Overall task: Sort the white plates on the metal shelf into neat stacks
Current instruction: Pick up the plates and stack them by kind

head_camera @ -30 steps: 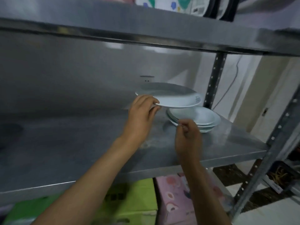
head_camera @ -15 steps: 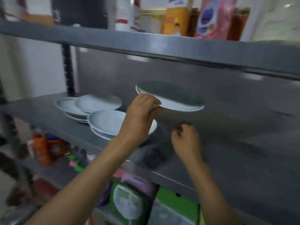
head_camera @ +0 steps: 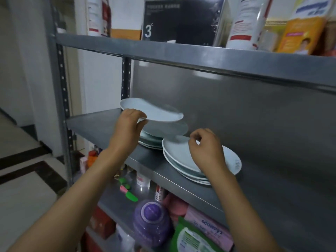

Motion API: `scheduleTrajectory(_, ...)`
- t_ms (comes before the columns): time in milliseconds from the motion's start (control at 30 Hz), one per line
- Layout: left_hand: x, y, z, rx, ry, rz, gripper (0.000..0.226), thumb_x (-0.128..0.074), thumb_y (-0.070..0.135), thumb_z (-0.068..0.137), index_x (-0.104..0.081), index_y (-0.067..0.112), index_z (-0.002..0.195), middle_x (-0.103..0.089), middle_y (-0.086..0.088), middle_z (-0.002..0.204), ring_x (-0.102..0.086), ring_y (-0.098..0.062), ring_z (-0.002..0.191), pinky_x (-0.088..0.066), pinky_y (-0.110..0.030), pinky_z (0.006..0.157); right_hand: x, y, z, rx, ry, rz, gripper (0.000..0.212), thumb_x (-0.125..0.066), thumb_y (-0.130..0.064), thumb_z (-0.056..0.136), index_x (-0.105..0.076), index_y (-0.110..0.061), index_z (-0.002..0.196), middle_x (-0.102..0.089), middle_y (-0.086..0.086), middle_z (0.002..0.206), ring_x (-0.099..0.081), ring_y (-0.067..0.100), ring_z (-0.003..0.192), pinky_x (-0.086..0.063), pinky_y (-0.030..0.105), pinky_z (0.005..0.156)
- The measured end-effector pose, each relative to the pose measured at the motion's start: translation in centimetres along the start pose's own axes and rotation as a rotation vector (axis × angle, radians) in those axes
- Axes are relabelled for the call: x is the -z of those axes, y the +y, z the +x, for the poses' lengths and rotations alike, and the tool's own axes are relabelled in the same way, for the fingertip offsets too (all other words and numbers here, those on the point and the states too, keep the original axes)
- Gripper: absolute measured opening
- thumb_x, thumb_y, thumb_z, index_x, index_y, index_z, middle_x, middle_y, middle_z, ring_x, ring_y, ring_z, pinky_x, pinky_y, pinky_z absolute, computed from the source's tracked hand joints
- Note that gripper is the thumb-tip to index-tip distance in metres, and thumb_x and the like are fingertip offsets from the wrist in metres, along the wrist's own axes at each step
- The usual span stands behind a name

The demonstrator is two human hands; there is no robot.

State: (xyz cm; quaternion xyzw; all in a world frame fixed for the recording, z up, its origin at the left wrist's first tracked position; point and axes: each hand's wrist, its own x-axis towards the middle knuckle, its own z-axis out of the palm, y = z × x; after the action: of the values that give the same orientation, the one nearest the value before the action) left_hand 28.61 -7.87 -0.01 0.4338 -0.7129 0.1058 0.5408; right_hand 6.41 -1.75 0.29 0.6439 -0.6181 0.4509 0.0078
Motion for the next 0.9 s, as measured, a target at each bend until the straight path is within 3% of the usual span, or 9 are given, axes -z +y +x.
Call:
scheduleTrajectory(167,-1.3,-2.9,-0.1,0.029,-0.104,0.015,0.004,-0.068,0.005,0.083,-0.068,0.002,0.086,-0.067,-0.013,0.089,-0.059,-0.032,0.089,-0.042,-0.033,0.074,-1.1,-0.8,0.3,-0.007,-0.019,0.03,0.01,-0.054,-0.019,0.085,-0.064,-0.019,0.085,-0.059,-0.004,0.097,-0.057,0.016,0.09,-0.049,0.037,0.081)
scheduleTrajectory(367,-2.3,-3.6,-1.2,0.056,-0.167,-0.01,0.005,-0.07,0.004,0.082,-0.068,0.002,0.085,-0.068,-0.012,0.089,-0.062,-0.033,0.087,-0.046,-0.036,0.074,-1.1,-0.2,0.9,-0.03,-0.059,0.062,0.01,-0.054,-0.018,0.085,-0.063,-0.02,0.082,-0.059,-0.008,0.097,-0.057,0.011,0.09,-0.049,0.033,0.081)
scheduleTrajectory(500,-2.5,-3.5,-1.2,0.101,-0.192,0.001,0.006,-0.069,0.0,0.081,-0.069,0.002,0.087,-0.068,-0.016,0.094,-0.062,-0.037,0.098,-0.047,-0.039,0.077,-0.7,0.7,1.2,-0.034,-0.06,0.093,0.011,-0.053,-0.018,0.085,-0.062,-0.022,0.08,-0.059,-0.009,0.096,-0.057,0.009,0.089,-0.048,0.03,0.079)
scheduleTrajectory(667,-2.6,-3.4,-1.5,0.174,-0.286,0.075,0.018,-0.064,0.004,0.085,-0.069,0.004,0.102,-0.068,-0.017,0.112,-0.048,-0.032,0.128,-0.042,-0.043,0.098,-0.1,2.1,1.0,-0.065,-0.059,0.119,0.011,-0.053,-0.02,0.084,-0.062,-0.024,0.078,-0.06,-0.008,0.096,-0.057,0.011,0.089,-0.049,0.033,0.079)
scheduleTrajectory(900,-2.5,3.2,-0.9,0.101,-0.272,0.099,0.032,-0.052,0.0,0.087,-0.062,0.001,0.118,-0.06,-0.018,0.126,-0.039,-0.032,0.134,-0.027,-0.054,0.112,3.2,4.8,0.1,-0.093,0.029,0.129,0.011,-0.055,-0.017,0.084,-0.063,-0.021,0.08,-0.061,-0.008,0.095,-0.058,0.009,0.088,-0.046,0.027,0.075)
